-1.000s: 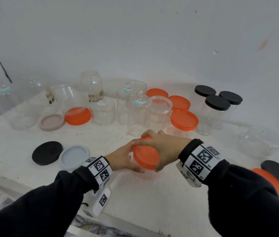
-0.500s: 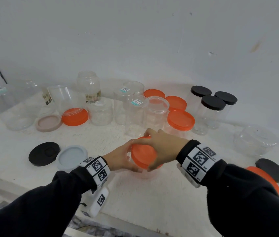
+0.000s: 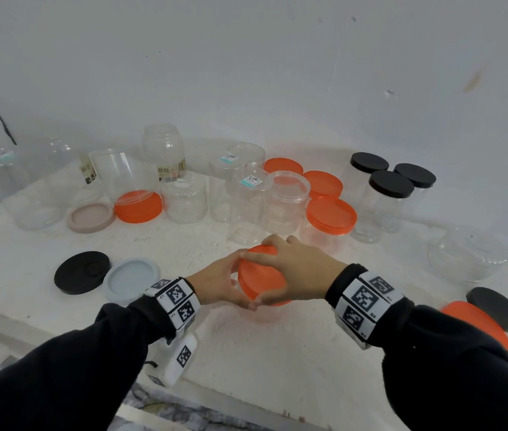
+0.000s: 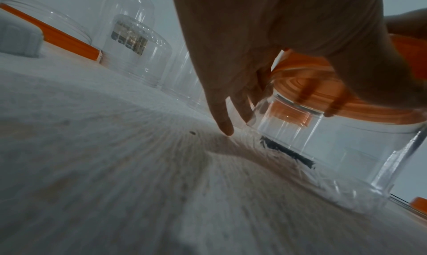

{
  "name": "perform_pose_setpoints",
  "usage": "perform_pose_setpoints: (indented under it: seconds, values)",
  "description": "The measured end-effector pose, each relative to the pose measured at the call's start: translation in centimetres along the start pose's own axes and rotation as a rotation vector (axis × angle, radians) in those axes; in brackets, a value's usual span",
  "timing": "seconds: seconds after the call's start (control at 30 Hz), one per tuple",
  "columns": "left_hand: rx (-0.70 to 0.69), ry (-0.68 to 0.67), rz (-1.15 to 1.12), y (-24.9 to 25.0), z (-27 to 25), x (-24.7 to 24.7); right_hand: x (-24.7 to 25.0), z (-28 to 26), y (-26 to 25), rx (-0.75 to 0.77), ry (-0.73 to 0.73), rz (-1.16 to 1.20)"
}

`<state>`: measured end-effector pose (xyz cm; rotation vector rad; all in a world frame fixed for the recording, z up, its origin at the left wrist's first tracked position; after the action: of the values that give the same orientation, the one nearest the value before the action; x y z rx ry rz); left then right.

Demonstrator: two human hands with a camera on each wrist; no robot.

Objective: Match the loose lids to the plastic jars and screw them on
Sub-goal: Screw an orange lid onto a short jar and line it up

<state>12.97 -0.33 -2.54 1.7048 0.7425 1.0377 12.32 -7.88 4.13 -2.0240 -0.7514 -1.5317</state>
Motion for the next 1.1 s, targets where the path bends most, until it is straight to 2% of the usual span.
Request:
perform_pose_setpoints:
  seconds: [0.23, 0.53, 0.73, 0.9, 0.97, 1.1]
  values:
    - [-0.007, -0.018, 0.006, 0.5, -0.2, -0.2, -0.1, -0.2, -0.4, -0.062, 0.104, -0.074]
    - [0.016, -0.066, 0.072, 0.6, -0.5, -0.6, -0.7, -0.8, -0.4, -0.089, 0.105, -0.041]
    - [0.005, -0.160, 0.074, 1.1, -0.4, -2.4, -1.9, -3.5, 0.5, -0.100, 0.103, 0.041]
    - [-0.044, -0.086, -0.002, 2.8, 1.1, -4.2, -3.1, -6.3, 3.1, -0.158, 0.128, 0.114]
    - [-0.071, -0.037, -0.007, 3.4, 2.0, -5.0, -3.4, -7.4, 4.2, -0.191, 0.174, 0.132]
    - [-0.113, 0.000, -0.016, 4.4, 3.8, -6.8, -2.3, -10.3, 5.8, -0.226, 0.427, 0.068]
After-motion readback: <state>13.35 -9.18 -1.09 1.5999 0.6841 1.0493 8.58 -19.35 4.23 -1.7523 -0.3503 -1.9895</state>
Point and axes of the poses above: each hand's wrist, its own z-axis towards the middle knuckle, its own x-axis out of the back of the hand, y = z × x, the point moved 10 cm from there along z, towards the middle knuckle
